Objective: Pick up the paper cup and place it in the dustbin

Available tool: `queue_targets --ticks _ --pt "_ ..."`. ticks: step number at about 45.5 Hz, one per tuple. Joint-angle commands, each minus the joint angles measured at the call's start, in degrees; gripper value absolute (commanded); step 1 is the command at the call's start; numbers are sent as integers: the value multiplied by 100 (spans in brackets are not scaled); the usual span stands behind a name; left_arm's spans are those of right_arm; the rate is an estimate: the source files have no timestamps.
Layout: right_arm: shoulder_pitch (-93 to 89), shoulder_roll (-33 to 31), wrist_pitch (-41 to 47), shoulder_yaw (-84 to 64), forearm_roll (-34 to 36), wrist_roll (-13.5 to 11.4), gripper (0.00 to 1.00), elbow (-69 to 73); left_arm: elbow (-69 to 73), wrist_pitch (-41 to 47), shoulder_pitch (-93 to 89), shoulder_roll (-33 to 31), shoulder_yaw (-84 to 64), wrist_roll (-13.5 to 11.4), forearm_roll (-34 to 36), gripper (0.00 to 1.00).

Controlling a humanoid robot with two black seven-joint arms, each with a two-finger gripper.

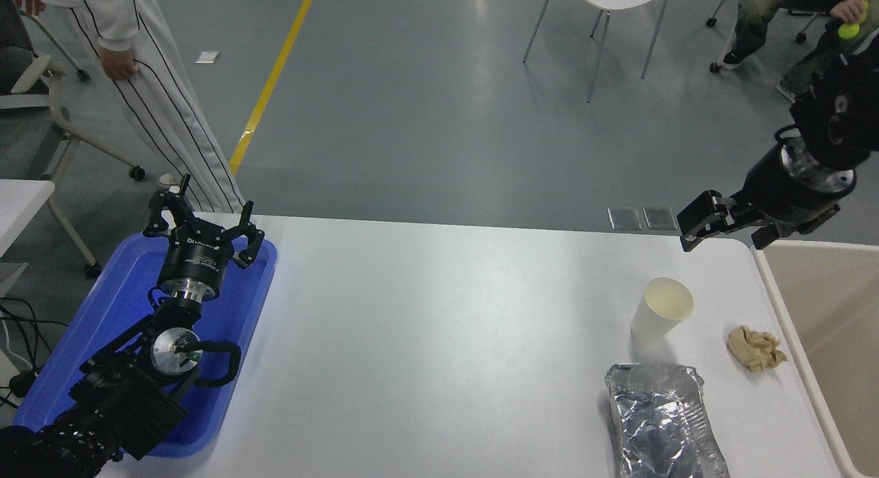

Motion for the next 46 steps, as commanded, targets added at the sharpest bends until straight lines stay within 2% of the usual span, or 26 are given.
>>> queue_targets --ticks 1,14,38,46 --pt "-649 1 -926 102 -3 0 100 -1 2 0 1 1 -3 0 0 100" --pt "-1493 -8 -1612 436 -3 0 100 -360 2 0 1 1 -3 0 0 100" --pt "-3005 45 -1674 858 32 -70 99 -2013 2 0 -7 0 -3 0 0 100" --pt "-3418 107 -1682 973 454 -79 99 -2540 2 0 -7 1 6 0 0 100"
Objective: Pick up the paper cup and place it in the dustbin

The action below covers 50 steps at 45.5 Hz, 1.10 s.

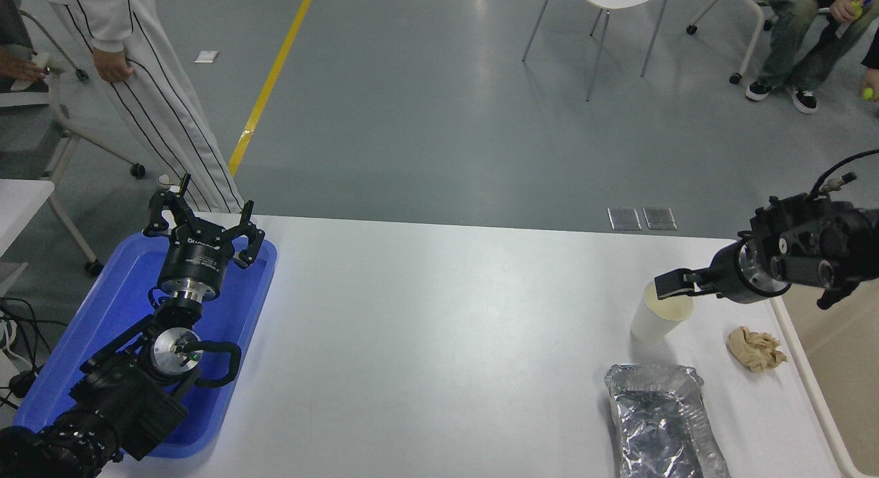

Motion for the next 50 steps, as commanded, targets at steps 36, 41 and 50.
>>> queue_targets --ticks 36,41,50 --pt "-893 140 16 378 357 -47 4 -626 1 0 -4 1 -3 0 0 100" --pt "-867 123 113 369 366 -47 0 -599 1 0 -4 -8 6 0 0 100" --pt "-762 96 412 440 383 -47 0 -520 1 0 -4 1 -3 0 0 100"
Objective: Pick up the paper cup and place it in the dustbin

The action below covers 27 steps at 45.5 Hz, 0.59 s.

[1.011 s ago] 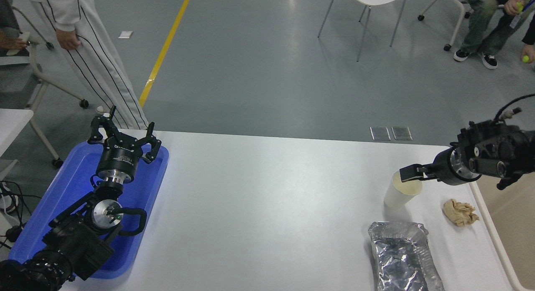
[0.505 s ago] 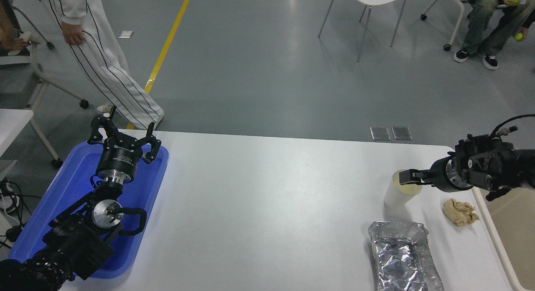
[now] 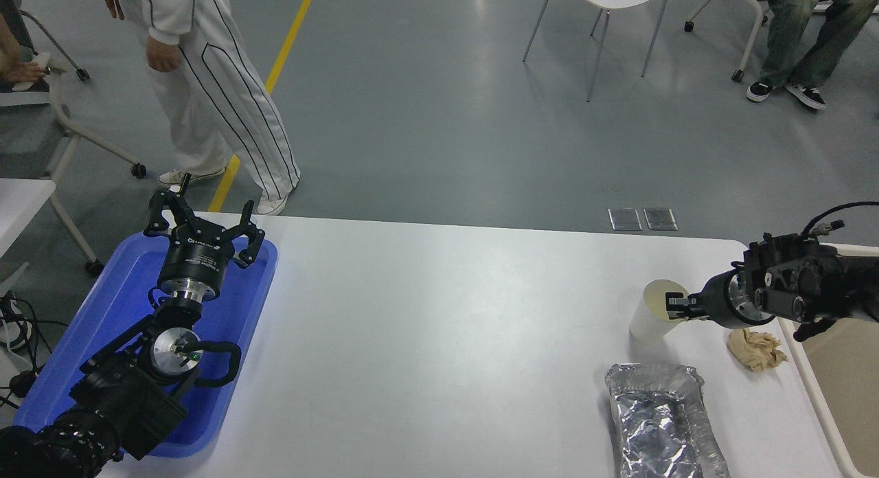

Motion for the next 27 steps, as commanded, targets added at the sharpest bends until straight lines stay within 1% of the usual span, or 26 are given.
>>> queue_targets --ticks 1,8,16,23,27 --pt "114 -45 290 58 7 -1 0 116 1 0 9 1 0 0 0 100" --pt "272 -168 299 58 7 -1 0 353 1 0 0 1 0 0 0 100" --pt "966 -555 395 -48 7 8 0 1091 -8 0 0 1 0 0 0 100" --pt "1502 -704 843 -197 -45 16 0 1539 -8 0 0 1 0 0 0 100" --pt "1976 -722 1291 -346 -63 16 0 1794 -8 0 0 1 0 0 0 100"
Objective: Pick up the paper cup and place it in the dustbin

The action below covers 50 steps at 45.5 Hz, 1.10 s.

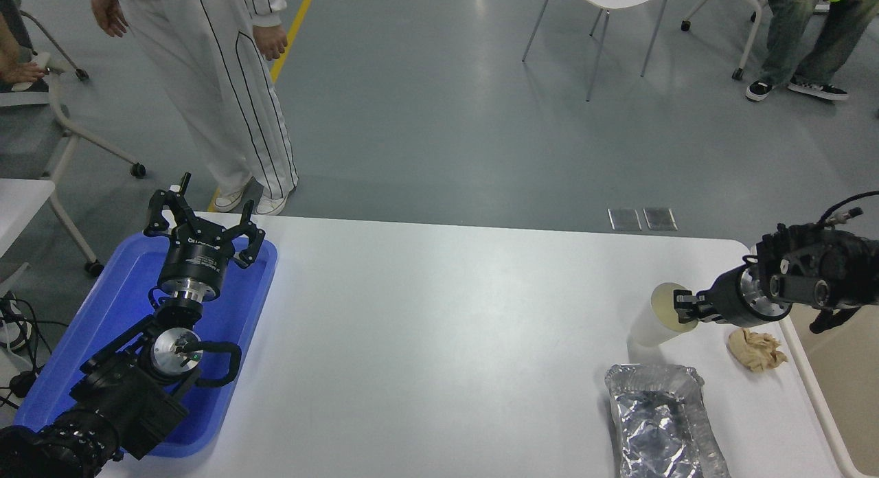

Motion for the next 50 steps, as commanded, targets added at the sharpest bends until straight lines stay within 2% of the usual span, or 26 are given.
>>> queue_targets --ticks 1,11,37,50 --pt "1022 -205 821 -291 -45 5 0 685 0 0 -1 -1 -1 0 -1 100" --pt "2200 -310 2359 -608 -36 5 0 941 0 0 -1 -1 -1 0 -1 100" --pt "4098 -556 2378 -1127 -97 5 0 1195 8 0 -1 -1 -1 0 -1 100" --pt "4222 -539 2378 -1241 -97 5 0 1257 8 0 -1 -1 -1 0 -1 100"
